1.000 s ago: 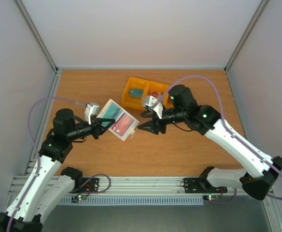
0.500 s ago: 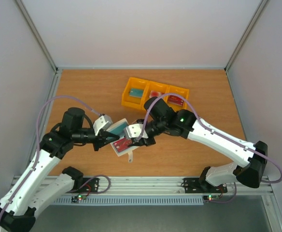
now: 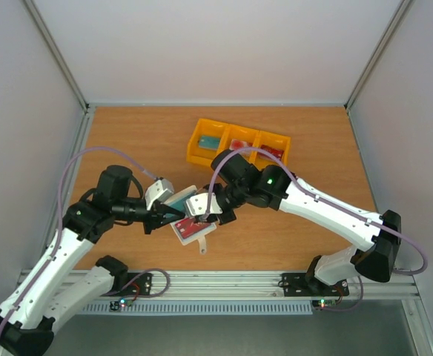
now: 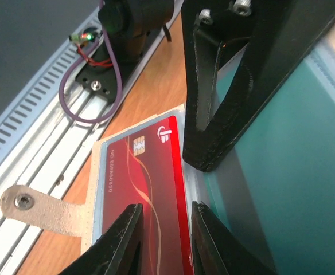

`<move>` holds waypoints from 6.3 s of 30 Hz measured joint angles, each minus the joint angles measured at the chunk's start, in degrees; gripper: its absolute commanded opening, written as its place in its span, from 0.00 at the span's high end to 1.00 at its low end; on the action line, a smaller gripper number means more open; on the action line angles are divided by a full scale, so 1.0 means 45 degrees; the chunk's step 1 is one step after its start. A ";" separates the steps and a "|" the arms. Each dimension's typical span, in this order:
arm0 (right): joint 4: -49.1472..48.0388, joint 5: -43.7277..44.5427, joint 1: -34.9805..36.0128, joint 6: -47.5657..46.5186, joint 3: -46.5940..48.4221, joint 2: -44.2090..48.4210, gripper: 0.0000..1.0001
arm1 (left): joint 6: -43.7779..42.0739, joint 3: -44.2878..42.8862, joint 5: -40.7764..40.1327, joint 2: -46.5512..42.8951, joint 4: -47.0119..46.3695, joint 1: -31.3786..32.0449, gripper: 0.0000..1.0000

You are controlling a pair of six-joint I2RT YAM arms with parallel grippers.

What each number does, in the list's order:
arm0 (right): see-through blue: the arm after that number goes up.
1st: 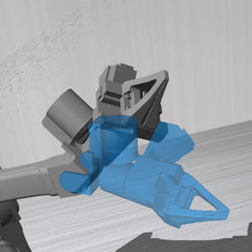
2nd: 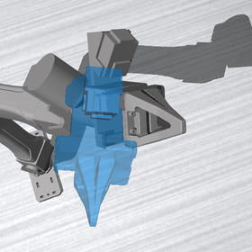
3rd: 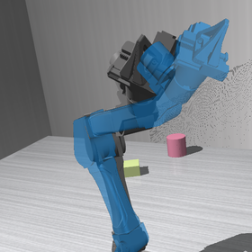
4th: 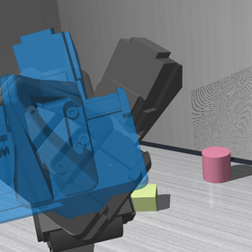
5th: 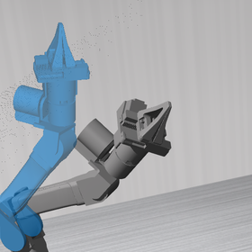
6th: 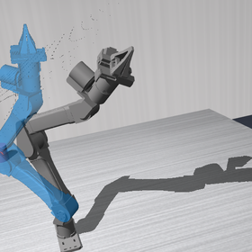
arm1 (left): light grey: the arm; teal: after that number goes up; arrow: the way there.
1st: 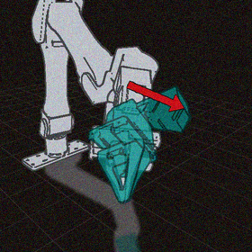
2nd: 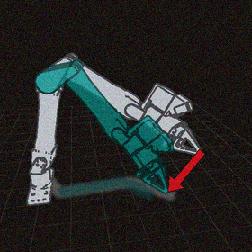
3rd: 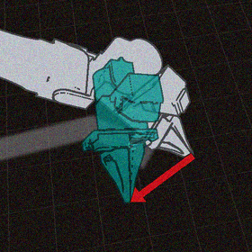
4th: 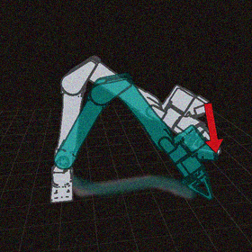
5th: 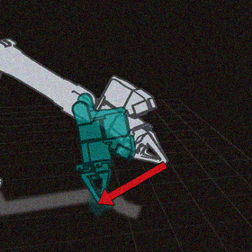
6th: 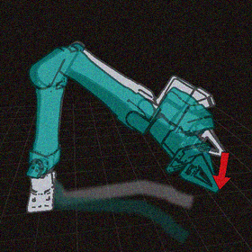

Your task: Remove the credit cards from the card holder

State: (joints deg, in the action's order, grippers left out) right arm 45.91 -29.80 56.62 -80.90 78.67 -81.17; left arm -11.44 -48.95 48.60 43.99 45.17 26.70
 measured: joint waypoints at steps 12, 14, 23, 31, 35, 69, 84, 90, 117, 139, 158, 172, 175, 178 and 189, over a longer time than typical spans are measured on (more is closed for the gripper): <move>0.0398 0.2375 0.0719 -0.0894 0.0121 -0.0573 0.82 | 0.0680 0.0219 -0.0714 0.0238 -0.0034 0.0015 1.00; 0.0544 0.2744 0.0806 -0.1005 0.0277 -0.0801 0.87 | 0.0515 0.0223 -0.1107 0.0238 -0.0029 0.0063 1.00; 0.0661 0.2919 0.0957 -0.1015 0.0389 -0.1336 0.99 | -0.0359 0.0277 -0.1768 0.0209 0.0112 0.0170 1.00; 0.0670 0.2599 0.0996 -0.0563 0.0389 -0.1331 0.99 | -0.1064 0.0559 -0.1836 0.0034 0.0010 0.0374 1.00; 0.0661 0.2497 0.1005 -0.0325 0.0389 -0.1297 0.99 | -0.1574 0.0777 -0.2103 -0.0010 -0.0034 0.0695 1.00; 0.0044 0.2419 0.1073 0.0593 0.0214 -0.1214 0.93 | -0.2458 0.1098 -0.2764 -0.0029 0.0126 0.0918 1.00; -0.0219 0.1695 0.0758 0.1438 0.0214 -0.1127 0.97 | -0.3526 0.1651 -0.2992 -0.0243 0.0078 0.0933 1.00; -0.0340 0.1141 0.0379 0.2108 0.0189 -0.0801 0.96 | -0.3973 0.1666 -0.2992 -0.0374 -0.0452 0.0928 1.00; -0.2443 -0.1122 -0.0209 0.4425 -0.2016 -0.0607 0.82 | -0.0738 0.0019 -0.1919 0.0661 0.1054 0.0831 1.00; -0.2171 -0.2132 -0.0277 0.5717 -0.1229 -0.0583 0.75 | -0.1525 -0.0175 -0.1865 0.0447 0.0869 0.0831 1.00; -0.4022 -0.3517 -0.0855 0.7966 -0.1481 -0.0359 0.77 | -0.1899 -0.0044 -0.2074 0.0384 0.0996 0.0835 1.00; -0.3463 -0.2453 -0.0413 0.6858 -0.1520 -0.0379 0.83 | -0.1894 0.0005 -0.1991 0.0384 0.1175 0.0869 1.00; -0.3230 -0.2317 -0.0398 0.6727 -0.1520 -0.0379 0.79 | -0.1885 0.0015 -0.1991 0.0389 0.1166 0.0869 1.00; -0.2900 -0.2317 -0.0389 0.6538 -0.1520 -0.0384 0.72 | -0.1865 0.0019 -0.2001 0.0389 0.1156 0.0865 1.00; -0.2783 -0.2176 -0.0350 0.6494 -0.1545 -0.0384 0.84 | -0.1841 0.0024 -0.1841 0.0389 0.1161 0.0869 1.00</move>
State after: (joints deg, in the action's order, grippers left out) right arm 33.39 -39.59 55.05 -51.68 71.72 -82.89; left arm -19.73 -48.84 40.32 45.74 50.39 30.61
